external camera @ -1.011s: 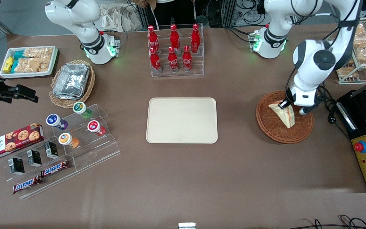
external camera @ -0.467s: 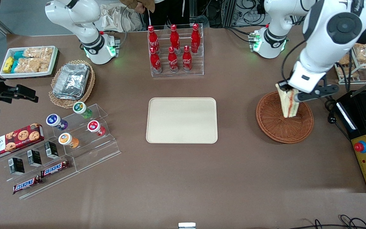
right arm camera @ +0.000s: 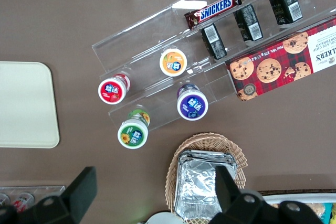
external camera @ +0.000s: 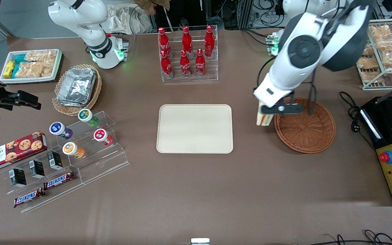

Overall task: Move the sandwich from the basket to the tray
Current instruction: 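Carry the sandwich with the left gripper over the cream tray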

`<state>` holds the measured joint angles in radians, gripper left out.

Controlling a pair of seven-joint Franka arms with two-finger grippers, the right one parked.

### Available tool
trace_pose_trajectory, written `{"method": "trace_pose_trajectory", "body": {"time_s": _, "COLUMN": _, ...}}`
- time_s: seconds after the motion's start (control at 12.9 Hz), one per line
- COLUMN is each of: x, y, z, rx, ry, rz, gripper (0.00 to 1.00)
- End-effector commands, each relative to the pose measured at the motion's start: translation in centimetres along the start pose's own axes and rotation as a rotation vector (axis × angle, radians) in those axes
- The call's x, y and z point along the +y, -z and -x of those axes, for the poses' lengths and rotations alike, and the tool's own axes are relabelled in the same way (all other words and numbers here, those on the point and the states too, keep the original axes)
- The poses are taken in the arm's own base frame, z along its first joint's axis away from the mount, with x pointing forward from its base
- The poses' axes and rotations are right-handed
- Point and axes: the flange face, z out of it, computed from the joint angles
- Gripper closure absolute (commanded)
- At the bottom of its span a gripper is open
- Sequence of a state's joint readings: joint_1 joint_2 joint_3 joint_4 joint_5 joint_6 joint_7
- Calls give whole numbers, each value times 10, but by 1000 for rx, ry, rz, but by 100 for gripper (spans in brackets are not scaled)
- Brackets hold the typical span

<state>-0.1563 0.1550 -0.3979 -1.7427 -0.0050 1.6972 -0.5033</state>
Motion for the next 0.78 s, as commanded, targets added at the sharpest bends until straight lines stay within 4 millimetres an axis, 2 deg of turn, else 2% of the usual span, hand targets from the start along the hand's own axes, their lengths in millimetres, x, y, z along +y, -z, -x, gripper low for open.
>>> {"method": "trace_pose_trajectory", "body": {"time_s": 0.0, "x": 48, "y": -46, "z": -15, "rx": -7, "ry": -35, "rz": 10, "gripper": 100}}
{"method": "trace_pose_trajectory", "body": {"time_s": 0.23, "x": 96, "y": -114, "z": -30, "rx": 25, "ry": 49, "rz": 7, "gripper": 100}}
{"method": "trace_pose_trajectory", "body": {"time_s": 0.39, "x": 118, "y": -155, "z": -38, "rx": 64, "ry": 116, "rz": -2, "gripper": 100}}
{"method": "trace_pose_trajectory", "body": {"time_s": 0.7, "x": 126, "y": -194, "z": -49, "rx": 83, "ry": 167, "rz": -5, "gripper": 100}}
